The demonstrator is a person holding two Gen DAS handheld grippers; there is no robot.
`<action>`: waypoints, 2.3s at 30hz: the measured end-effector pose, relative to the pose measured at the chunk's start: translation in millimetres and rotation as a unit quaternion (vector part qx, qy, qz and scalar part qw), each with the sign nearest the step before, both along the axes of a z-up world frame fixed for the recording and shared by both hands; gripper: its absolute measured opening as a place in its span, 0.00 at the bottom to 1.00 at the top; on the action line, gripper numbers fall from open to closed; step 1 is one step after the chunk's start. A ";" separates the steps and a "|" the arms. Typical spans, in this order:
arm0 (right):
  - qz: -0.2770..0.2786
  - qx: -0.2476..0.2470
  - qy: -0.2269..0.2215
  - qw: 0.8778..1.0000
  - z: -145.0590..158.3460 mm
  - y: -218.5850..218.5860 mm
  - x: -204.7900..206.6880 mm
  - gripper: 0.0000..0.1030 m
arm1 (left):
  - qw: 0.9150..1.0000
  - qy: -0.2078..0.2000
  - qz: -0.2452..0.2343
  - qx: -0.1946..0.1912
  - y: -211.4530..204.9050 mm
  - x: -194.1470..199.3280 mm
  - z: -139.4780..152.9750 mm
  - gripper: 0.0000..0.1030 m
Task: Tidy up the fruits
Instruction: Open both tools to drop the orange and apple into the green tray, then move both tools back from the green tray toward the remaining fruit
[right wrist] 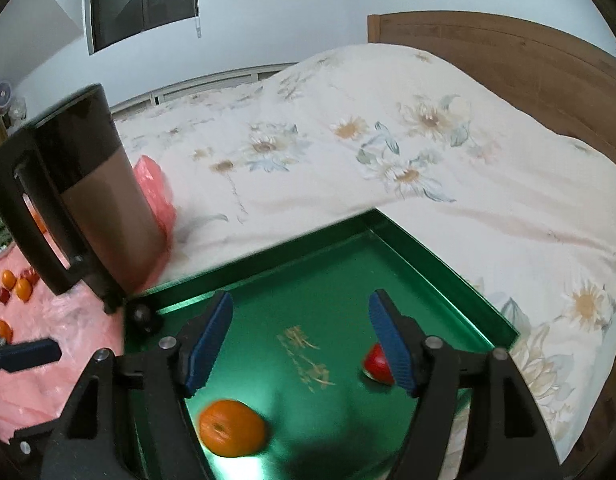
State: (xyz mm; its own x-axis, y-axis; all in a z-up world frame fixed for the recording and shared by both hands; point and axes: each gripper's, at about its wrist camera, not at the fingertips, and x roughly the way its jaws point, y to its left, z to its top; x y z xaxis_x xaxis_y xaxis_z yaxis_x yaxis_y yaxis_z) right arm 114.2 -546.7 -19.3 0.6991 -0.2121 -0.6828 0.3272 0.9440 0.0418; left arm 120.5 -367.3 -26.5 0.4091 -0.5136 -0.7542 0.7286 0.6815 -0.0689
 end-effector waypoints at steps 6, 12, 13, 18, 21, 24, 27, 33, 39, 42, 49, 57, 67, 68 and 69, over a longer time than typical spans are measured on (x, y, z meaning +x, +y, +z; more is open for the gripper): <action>-0.017 0.027 -0.010 0.999 8.1 12.0 19.0 1.00 | 1.000 -0.003 0.030 -0.006 32.2 8.2 7.4 0.51; -0.023 0.054 -0.018 0.998 6.7 19.7 38.4 1.00 | 0.998 -0.004 0.060 -0.015 56.2 20.3 12.7 0.51; -0.019 0.058 -0.021 0.998 6.7 22.8 42.1 1.00 | 0.998 -0.003 0.067 -0.018 61.7 22.7 13.4 0.51; -0.011 0.057 -0.019 0.998 5.0 38.0 66.1 1.00 | 0.995 -0.003 0.100 -0.022 90.3 32.7 15.2 0.51; -0.017 0.054 -0.020 0.998 4.0 44.3 79.3 1.00 | 0.992 -0.003 0.124 -0.023 108.2 41.6 13.8 0.51; -0.034 0.048 -0.013 0.998 -0.1 48.3 95.1 1.00 | 0.988 -0.007 0.150 -0.024 128.5 48.4 12.2 0.51; -0.053 0.048 -0.009 0.997 -6.0 49.8 109.1 1.00 | 0.983 -0.005 0.179 -0.026 149.0 58.4 9.7 0.51; -0.069 0.060 -0.012 0.996 -22.3 50.1 134.7 1.00 | 0.975 -0.002 0.220 -0.025 187.5 74.9 2.0 0.51; -0.098 0.085 -0.034 0.991 -34.8 39.2 157.1 1.00 | 0.969 0.007 0.247 -0.019 217.9 84.2 -10.7 0.51; -0.109 0.112 -0.038 0.987 -40.8 28.8 163.6 1.00 | 0.966 0.011 0.258 -0.019 230.6 86.6 -15.7 0.51; -0.110 0.176 -0.068 0.976 -51.9 14.2 174.4 1.00 | 0.962 0.020 0.272 -0.025 249.6 91.1 -24.3 0.51; -0.097 0.220 -0.065 0.969 -63.0 9.8 185.8 1.00 | 0.958 0.032 0.284 -0.035 264.4 95.3 -31.2 0.51; -0.113 0.244 -0.045 0.962 -74.1 9.3 186.3 1.00 | 0.954 0.039 0.295 -0.039 279.6 94.6 -36.1 0.51; -0.112 0.242 -0.042 0.963 -73.7 9.4 185.9 1.00 | 0.954 0.039 0.295 -0.040 280.8 94.4 -36.2 0.51; -0.111 0.237 -0.038 0.965 -72.8 9.7 185.9 1.00 | 0.954 0.039 0.296 -0.040 281.5 94.3 -36.3 0.51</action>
State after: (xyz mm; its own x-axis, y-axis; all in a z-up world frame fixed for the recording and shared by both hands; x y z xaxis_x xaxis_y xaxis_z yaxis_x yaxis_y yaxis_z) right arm 300.1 -537.0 -92.1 0.7241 -0.0391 -0.6886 0.4978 0.7206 0.4826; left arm 214.8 -85.8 -62.9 0.5889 -0.2677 -0.7626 0.2087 0.9619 -0.1765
